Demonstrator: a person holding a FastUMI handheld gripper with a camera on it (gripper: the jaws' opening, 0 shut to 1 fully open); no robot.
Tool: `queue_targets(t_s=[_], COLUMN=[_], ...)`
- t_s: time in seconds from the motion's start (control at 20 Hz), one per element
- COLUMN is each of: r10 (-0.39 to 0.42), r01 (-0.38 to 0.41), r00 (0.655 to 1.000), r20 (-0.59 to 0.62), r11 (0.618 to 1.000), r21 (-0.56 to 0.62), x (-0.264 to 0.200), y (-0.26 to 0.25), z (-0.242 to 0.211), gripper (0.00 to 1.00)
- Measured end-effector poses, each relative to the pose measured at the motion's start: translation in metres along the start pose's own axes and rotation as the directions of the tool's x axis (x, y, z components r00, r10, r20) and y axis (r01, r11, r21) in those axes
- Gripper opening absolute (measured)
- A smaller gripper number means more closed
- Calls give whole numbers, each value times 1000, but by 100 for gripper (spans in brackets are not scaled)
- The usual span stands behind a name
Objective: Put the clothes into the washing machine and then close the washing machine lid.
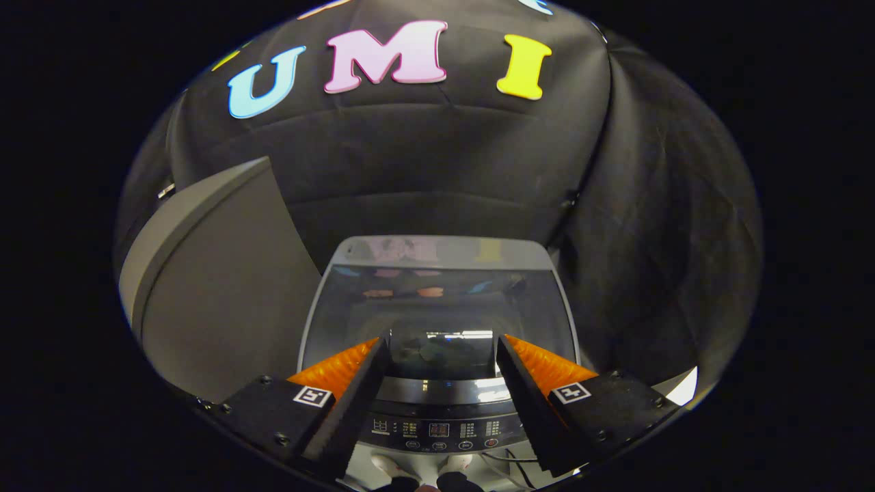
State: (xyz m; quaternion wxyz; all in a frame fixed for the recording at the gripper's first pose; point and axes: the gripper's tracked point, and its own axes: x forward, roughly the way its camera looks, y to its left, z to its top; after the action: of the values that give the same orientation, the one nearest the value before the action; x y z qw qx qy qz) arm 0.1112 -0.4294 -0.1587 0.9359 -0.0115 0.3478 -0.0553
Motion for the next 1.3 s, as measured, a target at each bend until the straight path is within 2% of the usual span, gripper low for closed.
queue_targets(t_s=[0.15,0.3,0.4,0.6,0.85,1.0,1.15,1.3], r10=[19,39,36,10,0,-3,14,33], r01=[-18,-40,-44,-37,-48,-42,-59,-56], r00=[992,967,933,827,770,761,738,737], r20=[123,254,359,562,638,648,674,675], r11=[1000,999,999,999,997,998,997,998], r21=[-7,-1,16,35,57,54,44,12], x=[-28,-65,-89,-149,-194,-206,-228,-240], y=[4,12,17,10,3,10,6,13], z=[20,51,73,103,105,104,111,113], gripper=[100,100,100,100,100,100,100,100])
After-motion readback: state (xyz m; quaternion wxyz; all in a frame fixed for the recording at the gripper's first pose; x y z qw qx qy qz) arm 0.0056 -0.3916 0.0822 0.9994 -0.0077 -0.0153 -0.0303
